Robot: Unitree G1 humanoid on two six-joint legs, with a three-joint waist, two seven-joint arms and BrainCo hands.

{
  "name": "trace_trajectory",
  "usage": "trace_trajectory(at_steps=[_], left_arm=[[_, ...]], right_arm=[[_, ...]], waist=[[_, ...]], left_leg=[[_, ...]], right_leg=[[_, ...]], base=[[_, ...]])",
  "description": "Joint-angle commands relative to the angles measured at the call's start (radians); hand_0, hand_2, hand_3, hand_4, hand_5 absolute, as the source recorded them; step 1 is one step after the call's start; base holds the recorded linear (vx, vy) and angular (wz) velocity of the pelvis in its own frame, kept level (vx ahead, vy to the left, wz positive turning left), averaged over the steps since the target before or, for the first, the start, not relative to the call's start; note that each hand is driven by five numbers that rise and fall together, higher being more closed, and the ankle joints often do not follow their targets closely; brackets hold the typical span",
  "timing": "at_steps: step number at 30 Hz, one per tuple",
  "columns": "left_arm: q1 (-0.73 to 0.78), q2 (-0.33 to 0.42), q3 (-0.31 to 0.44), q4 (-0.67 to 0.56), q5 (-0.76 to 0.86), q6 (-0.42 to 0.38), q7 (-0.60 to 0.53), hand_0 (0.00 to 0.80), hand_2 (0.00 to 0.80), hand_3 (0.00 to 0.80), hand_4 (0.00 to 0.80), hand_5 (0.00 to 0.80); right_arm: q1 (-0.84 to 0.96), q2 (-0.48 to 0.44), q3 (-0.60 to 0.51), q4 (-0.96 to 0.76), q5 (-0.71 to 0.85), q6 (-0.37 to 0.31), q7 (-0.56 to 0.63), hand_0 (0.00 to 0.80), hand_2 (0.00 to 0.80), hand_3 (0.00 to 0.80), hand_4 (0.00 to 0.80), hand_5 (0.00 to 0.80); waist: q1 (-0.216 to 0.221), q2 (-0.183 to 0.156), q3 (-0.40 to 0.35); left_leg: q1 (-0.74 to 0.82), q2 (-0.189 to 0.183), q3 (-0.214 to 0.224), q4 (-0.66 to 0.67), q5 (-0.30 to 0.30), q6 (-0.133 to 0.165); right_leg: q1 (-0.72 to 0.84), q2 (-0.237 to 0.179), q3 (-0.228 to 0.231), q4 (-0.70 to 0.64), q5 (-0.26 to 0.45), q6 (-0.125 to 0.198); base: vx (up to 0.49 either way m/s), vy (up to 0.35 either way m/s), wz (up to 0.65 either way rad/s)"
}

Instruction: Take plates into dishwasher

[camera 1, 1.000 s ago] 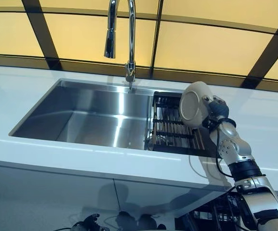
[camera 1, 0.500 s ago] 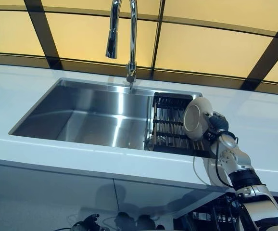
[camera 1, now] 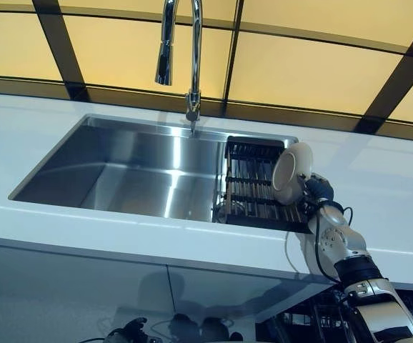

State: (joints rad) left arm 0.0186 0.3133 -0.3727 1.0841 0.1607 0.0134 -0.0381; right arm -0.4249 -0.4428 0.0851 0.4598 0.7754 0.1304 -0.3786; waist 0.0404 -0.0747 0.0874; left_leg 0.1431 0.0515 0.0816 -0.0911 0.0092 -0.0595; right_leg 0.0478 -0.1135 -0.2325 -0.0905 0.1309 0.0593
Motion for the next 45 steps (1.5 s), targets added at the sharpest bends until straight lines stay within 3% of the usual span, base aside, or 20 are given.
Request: trace_trajectory(at_steps=[1, 23, 45], left_arm=[[-0.052, -0.005, -0.07, 0.028, -0.023, -0.006, 0.007, 0.0, 0.0, 0.0, 0.0, 0.0], [-0.062, -0.002, -0.077, 0.03, -0.009, -0.006, 0.001, 0.0, 0.0, 0.0, 0.0, 0.0], [-0.059, 0.01, -0.085, 0.018, 0.006, -0.002, -0.017, 0.0, 0.0, 0.0, 0.0, 0.0]], right_arm=[[-0.033, -0.003, -0.035, 0.009, -0.03, -0.034, -0.007, 0.8, 0.8, 0.8, 0.8, 0.8], [-0.063, -0.002, -0.028, 0.034, -0.075, -0.064, -0.006, 0.8, 0.8, 0.8, 0.8, 0.8], [-0.163, -0.062, 0.016, 0.066, -0.185, -0.038, 0.062, 0.8, 0.8, 0.8, 0.8, 0.8]], waist=[[0.011, 0.011, 0.037], [0.02, 0.012, 0.043], [0.039, 0.013, 0.048]], left_leg=[[-0.034, -0.032, 0.053, 0.004, -0.036, 0.043], [-0.032, -0.034, 0.05, 0.004, -0.036, 0.044], [-0.029, -0.039, 0.036, 0.004, -0.036, 0.045]], right_leg=[[0.065, -0.01, 0.036, 0.008, -0.06, 0.068], [0.063, -0.008, 0.036, 0.007, -0.057, 0.069], [0.067, -0.013, 0.028, 0.01, -0.057, 0.07]], base=[[0.0, 0.0, 0.0], [0.0, 0.0, 0.0], [0.0, 0.0, 0.0]])
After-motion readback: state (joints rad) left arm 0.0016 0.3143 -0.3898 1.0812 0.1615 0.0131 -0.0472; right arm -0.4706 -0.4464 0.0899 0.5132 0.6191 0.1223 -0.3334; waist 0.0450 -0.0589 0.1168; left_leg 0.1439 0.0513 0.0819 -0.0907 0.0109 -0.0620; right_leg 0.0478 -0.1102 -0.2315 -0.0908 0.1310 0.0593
